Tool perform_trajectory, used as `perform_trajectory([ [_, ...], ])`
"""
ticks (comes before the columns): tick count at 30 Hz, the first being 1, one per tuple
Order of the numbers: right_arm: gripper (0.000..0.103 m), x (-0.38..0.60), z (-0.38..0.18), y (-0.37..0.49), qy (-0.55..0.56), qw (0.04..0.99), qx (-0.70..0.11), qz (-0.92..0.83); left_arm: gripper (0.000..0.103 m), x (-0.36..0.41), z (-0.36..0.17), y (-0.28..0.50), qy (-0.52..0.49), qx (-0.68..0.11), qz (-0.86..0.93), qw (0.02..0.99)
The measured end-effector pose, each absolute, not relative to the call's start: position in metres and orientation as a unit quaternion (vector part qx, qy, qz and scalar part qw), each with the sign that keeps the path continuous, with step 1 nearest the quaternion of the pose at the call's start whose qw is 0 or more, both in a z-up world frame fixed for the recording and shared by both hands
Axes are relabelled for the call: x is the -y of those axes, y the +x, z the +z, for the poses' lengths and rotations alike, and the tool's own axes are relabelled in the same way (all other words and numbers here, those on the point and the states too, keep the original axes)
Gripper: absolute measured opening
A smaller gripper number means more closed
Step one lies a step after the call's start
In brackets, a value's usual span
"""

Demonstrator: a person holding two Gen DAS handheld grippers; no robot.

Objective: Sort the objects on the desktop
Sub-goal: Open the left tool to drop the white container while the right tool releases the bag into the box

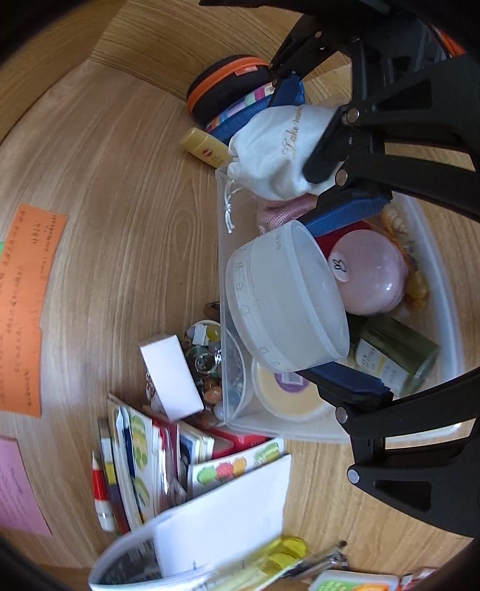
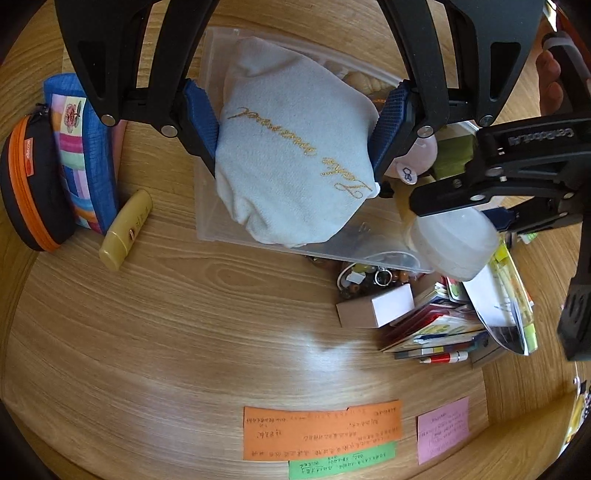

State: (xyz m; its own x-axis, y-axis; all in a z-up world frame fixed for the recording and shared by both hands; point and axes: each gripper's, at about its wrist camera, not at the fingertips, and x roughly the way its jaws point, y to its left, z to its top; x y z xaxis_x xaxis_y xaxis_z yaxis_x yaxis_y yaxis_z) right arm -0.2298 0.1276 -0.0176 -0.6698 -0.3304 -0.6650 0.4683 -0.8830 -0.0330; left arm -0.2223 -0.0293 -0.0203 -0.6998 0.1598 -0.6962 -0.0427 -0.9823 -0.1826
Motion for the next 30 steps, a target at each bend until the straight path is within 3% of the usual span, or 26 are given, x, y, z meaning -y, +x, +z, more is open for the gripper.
perform_trajectory([
  [19, 0.074, -0.114, -0.036, -0.238, 0.353, 0.209, -0.136, -0.902, 0.067, 0.015, -0.025, -0.243, -0.388, 0.038, 0.919, 0.061],
  [30, 0.075, -0.117, -0.036, -0.240, 0.367, 0.216, -0.123, -0.897, 0.072, 0.015, -0.022, -0.239, -0.391, 0.041, 0.917, 0.063],
])
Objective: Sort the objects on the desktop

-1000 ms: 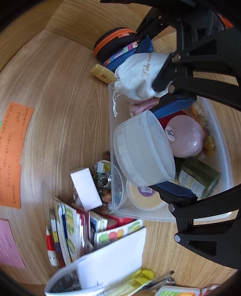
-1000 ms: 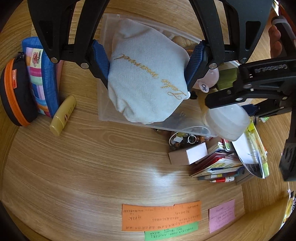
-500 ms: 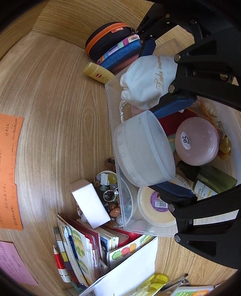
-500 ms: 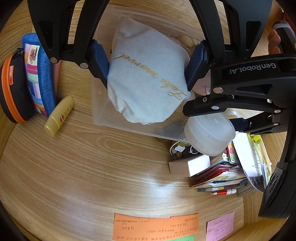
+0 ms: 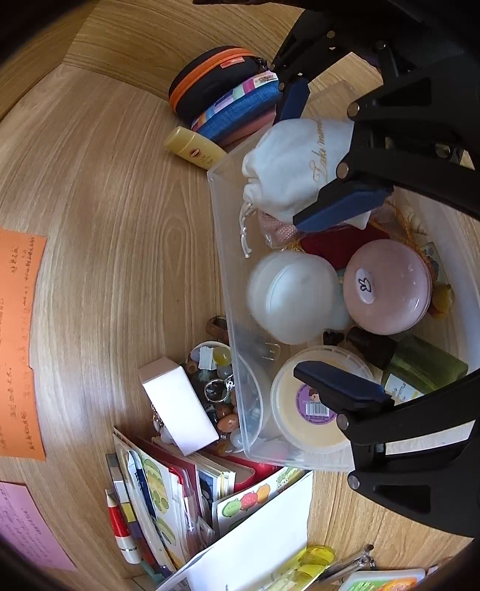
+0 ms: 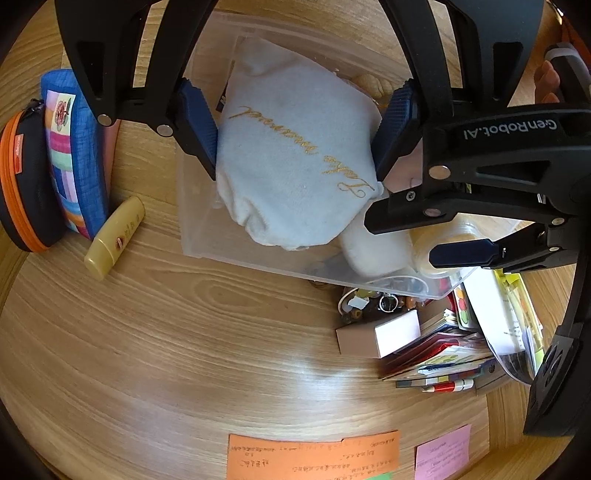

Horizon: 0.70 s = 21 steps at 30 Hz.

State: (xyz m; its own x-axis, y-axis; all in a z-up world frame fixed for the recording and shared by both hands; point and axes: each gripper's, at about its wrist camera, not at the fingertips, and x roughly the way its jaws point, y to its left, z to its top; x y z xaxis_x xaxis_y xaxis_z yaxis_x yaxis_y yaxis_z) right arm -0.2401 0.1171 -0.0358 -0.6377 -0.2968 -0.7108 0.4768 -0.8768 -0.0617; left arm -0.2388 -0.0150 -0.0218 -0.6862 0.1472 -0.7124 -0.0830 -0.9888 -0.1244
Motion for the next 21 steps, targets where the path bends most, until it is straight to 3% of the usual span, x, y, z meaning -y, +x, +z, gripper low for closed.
perform_trajectory([
  [6, 0.076, -0.121, -0.031, -0.237, 0.365, 0.217, -0.118, -0.897, 0.072, 0.015, -0.016, -0.234, -0.386, 0.042, 0.920, 0.061],
  [11, 0.084, -0.125, -0.018, -0.229, 0.342, 0.206, -0.124, -0.908, 0.074, 0.017, -0.010, -0.227, -0.381, 0.044, 0.922, 0.058],
  [21, 0.086, -0.135, 0.001, -0.210, 0.323, 0.196, -0.115, -0.919, 0.092, 0.023, 0.011, -0.195, -0.354, 0.042, 0.934, 0.033],
])
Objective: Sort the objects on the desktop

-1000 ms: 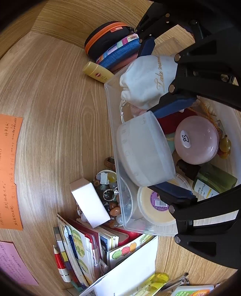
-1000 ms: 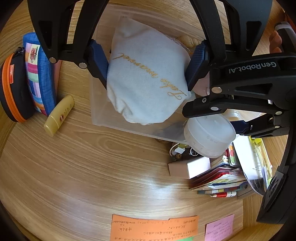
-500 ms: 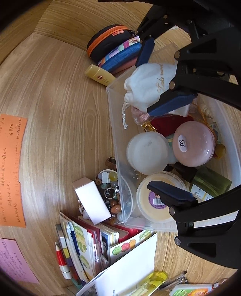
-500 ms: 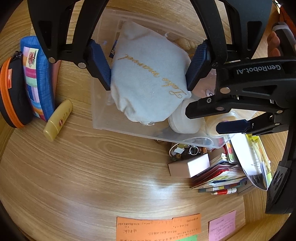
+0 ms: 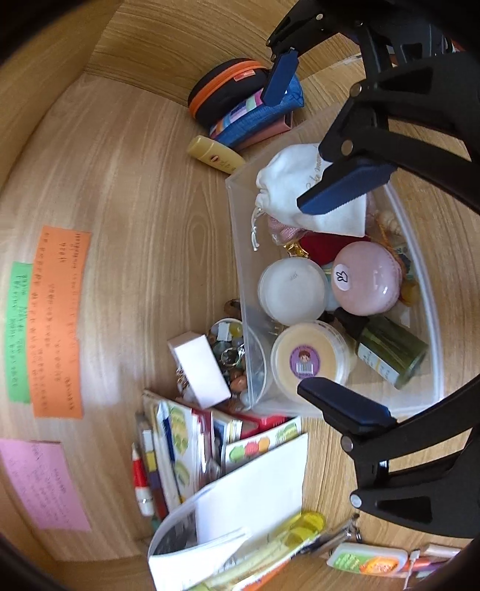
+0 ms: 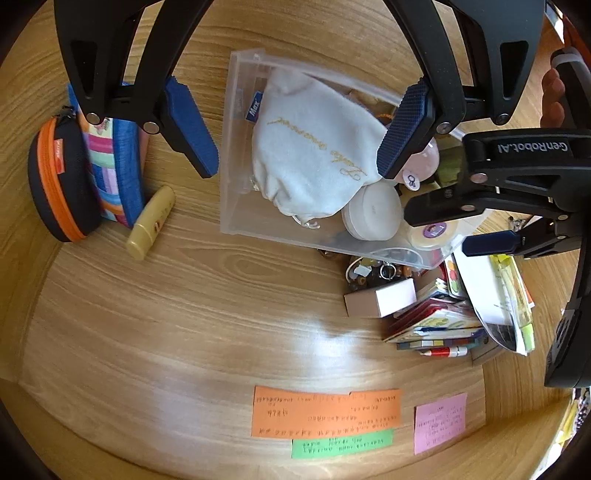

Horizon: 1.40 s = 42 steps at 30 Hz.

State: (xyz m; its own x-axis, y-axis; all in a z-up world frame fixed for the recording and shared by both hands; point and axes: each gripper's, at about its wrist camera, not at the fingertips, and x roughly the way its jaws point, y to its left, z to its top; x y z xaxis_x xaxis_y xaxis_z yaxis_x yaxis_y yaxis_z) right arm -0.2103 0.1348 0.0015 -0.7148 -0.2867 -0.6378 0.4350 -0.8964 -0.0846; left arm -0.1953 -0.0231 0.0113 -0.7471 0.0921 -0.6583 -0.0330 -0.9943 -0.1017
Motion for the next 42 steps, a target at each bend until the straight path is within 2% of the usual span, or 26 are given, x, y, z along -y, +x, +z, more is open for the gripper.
perform_trajectory([
  [4, 0.087, -0.138, 0.009, -0.195, 0.311, 0.191, -0.117, -0.924, 0.097, 0.023, 0.019, -0.180, -0.343, 0.035, 0.939, 0.014],
  [7, 0.093, -0.141, 0.015, -0.181, 0.301, 0.184, -0.117, -0.928, 0.099, 0.023, 0.025, -0.162, -0.328, 0.027, 0.944, 0.000],
  [18, 0.098, -0.163, 0.038, -0.127, 0.260, 0.170, -0.079, -0.947, 0.101, 0.028, 0.046, -0.089, -0.276, 0.018, 0.961, -0.011],
  [20, 0.102, -0.164, 0.041, -0.116, 0.252, 0.171, -0.074, -0.950, 0.101, 0.025, 0.049, -0.079, -0.266, 0.012, 0.964, -0.014],
  [31, 0.103, -0.161, 0.047, -0.069, 0.224, 0.162, -0.082, -0.957, 0.101, 0.018, 0.050, -0.046, -0.244, 0.009, 0.970, -0.010],
  [42, 0.103, -0.169, 0.044, -0.069, 0.230, 0.153, -0.078, -0.958, 0.101, 0.014, 0.040, -0.047, -0.248, 0.007, 0.969, 0.000],
])
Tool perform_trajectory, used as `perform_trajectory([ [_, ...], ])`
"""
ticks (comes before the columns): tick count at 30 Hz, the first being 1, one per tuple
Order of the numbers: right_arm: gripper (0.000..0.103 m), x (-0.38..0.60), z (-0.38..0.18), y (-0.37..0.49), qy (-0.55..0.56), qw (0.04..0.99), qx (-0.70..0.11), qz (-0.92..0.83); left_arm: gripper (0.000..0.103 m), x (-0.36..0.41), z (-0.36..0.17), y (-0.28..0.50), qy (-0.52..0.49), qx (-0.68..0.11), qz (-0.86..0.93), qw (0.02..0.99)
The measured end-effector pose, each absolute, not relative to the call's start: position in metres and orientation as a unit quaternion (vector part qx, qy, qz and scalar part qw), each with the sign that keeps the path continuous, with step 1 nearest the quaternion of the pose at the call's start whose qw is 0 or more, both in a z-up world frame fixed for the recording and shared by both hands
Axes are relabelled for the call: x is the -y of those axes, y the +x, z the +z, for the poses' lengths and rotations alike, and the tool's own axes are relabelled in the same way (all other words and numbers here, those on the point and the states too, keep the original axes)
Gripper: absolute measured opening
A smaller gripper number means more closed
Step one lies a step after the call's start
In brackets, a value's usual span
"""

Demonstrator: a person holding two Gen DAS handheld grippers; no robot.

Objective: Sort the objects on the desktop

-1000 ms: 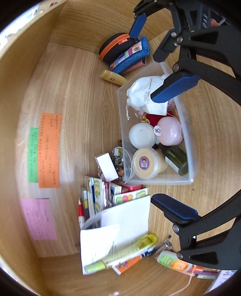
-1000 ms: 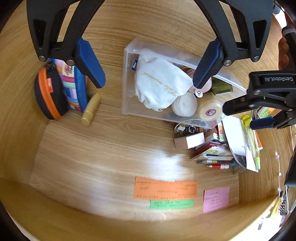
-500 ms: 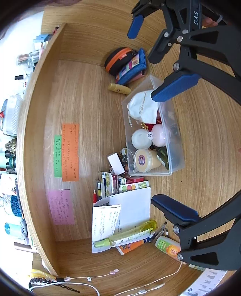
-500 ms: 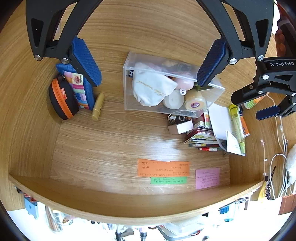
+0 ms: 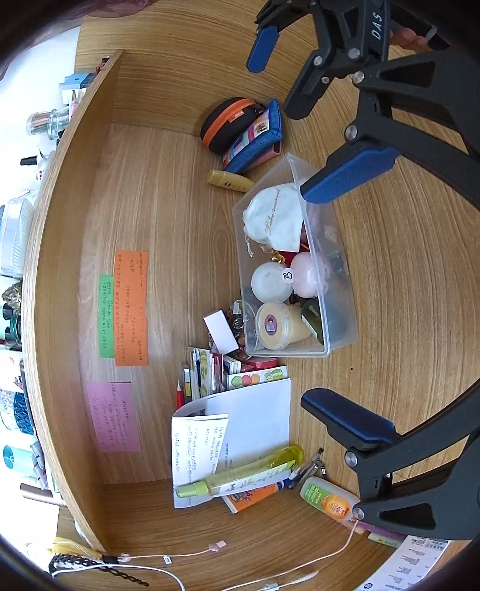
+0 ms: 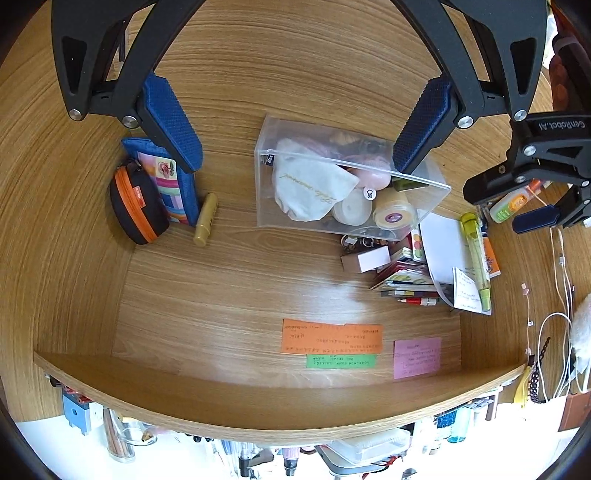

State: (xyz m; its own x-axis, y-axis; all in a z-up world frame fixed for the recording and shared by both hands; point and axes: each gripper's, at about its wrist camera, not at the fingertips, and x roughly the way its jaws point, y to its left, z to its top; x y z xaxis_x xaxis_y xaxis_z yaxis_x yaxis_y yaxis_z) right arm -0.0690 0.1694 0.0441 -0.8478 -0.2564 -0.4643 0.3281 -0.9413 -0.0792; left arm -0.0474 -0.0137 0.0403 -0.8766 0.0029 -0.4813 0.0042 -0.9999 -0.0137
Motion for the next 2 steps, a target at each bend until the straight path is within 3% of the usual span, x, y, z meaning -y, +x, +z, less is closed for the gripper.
perform_trajectory([
  [2, 0.103, -0.1701, 0.0439, -0.0709, 0.231, 0.153, -0.075, -0.958, 0.101, 0.0129, 0.0398, -0.0487, 0.249, -0.007, -0.969, -0.002],
])
